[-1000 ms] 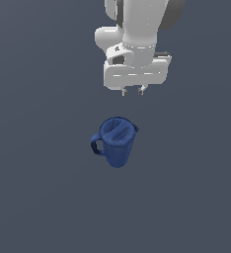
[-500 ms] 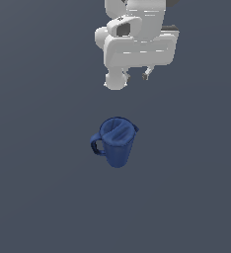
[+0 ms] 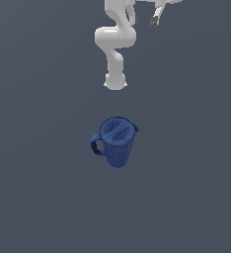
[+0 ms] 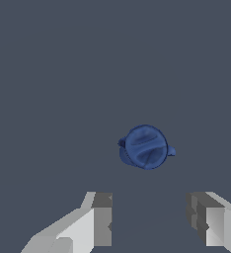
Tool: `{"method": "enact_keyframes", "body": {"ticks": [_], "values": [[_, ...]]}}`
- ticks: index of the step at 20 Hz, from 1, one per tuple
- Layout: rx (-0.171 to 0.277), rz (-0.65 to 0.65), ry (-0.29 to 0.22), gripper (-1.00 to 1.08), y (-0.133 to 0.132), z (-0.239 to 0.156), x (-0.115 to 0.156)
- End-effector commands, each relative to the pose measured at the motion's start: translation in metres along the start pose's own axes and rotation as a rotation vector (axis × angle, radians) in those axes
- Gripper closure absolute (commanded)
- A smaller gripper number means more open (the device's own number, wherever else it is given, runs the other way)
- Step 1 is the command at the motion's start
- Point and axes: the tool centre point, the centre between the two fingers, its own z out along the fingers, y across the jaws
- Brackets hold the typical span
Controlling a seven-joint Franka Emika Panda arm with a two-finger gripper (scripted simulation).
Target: Pick up the object and move it to a goal position.
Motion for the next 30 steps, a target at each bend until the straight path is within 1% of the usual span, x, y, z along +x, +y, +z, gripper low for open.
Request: {"method": "enact_keyframes", "body": {"ticks": [1, 5, 9, 13, 17, 21, 24, 27, 30], "values": [[-0.006, -0.056, 0.062, -0.2, 0.004, -0.039, 0.002], [-0.007, -0.136, 0.157, -0.2, 0.015, -0.098, -0.001], [0.0, -0.209, 0.249, -0.2, 0.031, -0.15, -0.011], [0.014, -0.274, 0.337, -0.2, 0.054, -0.192, -0.026], [0.037, -0.331, 0.418, -0.2, 0.084, -0.223, -0.044], [0.069, -0.381, 0.492, -0.2, 0.119, -0.241, -0.061], [0.099, -0.415, 0.543, -0.2, 0.147, -0.244, -0.073], [0.135, -0.446, 0.588, -0.2, 0.177, -0.239, -0.083], [0.175, -0.474, 0.628, -0.2, 0.207, -0.224, -0.09]]}}
